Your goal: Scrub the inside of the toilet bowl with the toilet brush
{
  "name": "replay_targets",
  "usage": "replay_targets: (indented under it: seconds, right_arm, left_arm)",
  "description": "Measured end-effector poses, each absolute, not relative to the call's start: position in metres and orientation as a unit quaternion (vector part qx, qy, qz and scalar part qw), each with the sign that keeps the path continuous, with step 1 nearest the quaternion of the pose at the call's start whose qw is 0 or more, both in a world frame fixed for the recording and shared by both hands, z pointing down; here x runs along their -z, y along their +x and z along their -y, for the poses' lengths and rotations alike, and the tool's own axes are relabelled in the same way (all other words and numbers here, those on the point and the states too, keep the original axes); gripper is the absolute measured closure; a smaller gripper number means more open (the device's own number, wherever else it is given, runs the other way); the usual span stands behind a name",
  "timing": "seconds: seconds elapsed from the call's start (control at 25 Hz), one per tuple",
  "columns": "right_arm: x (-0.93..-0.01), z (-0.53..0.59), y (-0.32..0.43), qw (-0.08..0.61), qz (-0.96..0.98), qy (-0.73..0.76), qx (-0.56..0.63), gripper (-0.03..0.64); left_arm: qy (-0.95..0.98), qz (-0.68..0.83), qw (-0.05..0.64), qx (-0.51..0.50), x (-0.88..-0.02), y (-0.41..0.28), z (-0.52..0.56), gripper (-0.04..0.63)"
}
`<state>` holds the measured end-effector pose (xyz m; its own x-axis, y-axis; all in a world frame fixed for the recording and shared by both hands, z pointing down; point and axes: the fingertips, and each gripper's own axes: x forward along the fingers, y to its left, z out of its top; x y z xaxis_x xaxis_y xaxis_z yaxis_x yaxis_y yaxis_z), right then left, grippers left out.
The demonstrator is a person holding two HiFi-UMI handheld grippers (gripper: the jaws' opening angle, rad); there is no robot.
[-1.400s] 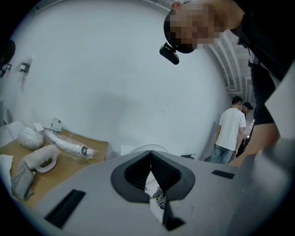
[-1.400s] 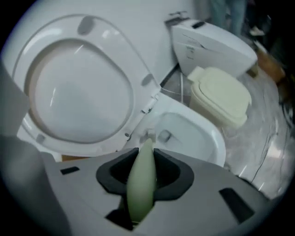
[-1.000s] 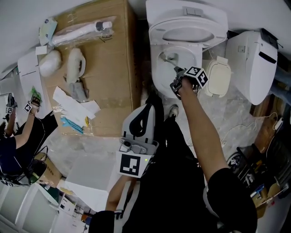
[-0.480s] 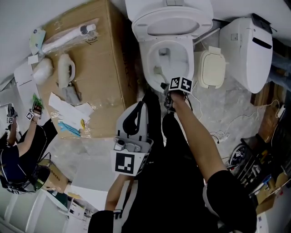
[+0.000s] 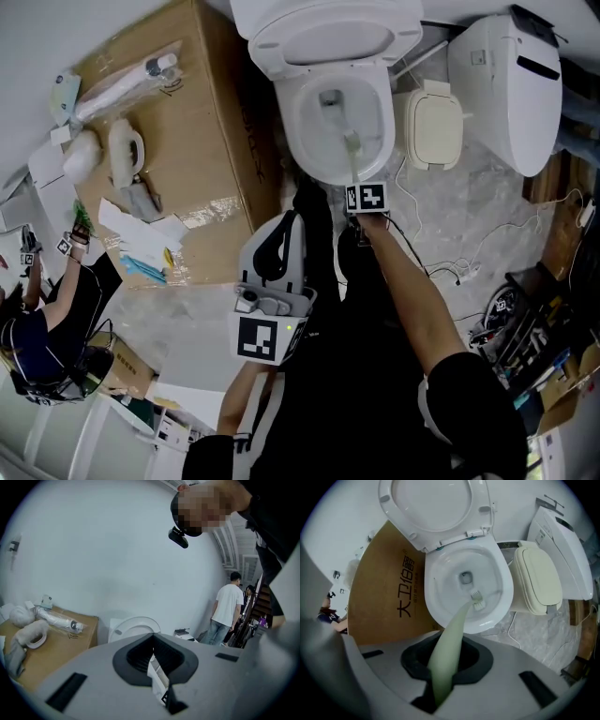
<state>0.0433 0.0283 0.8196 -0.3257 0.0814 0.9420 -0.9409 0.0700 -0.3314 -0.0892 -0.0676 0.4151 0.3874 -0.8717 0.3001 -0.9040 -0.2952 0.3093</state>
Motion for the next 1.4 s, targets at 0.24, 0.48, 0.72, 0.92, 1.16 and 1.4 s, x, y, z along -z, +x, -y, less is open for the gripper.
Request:
replay_targets:
  seconds: [0.24, 0.48, 0.72, 0.92, 1.16, 1.4]
  right_arm:
    - [-0.812, -0.019, 0.053, 0.447, 0.610, 0.357, -0.548, 0.554]
    - [-0.808, 0.016, 0.036, 0.353, 0.620, 0.369, -0.596, 0.554]
    - [-0.836, 0.063, 0.014, 0.232, 0.571, 0.403, -0.677, 0.555]
    - [-0.860, 0.097, -0.009, 0.173, 0.556, 0.413, -0.700, 0.555]
    - [-0.878, 0.090, -0.037, 0.190, 0.555, 0.390, -0.710, 0.571]
    - [-0.890, 0.049, -0.035, 0.235, 0.550, 0.354, -0.719, 0.593]
  left_arm:
    - [0.807, 0.549, 0.217, -0.029, -0.411, -0.084, 0.074, 0.588]
    - [0.806, 0.549, 0.219, -0.032, -0.411, -0.089, 0.079, 0.588]
    - [0.806, 0.546, 0.226, -0.043, -0.422, -0.097, 0.081, 0.588]
    - [0.803, 0.540, 0.245, -0.061, -0.443, -0.107, 0.080, 0.588]
    - [0.797, 0.546, 0.248, -0.064, -0.456, -0.124, 0.086, 0.588]
    - [0.797, 0.550, 0.242, -0.061, -0.457, -0.129, 0.091, 0.588]
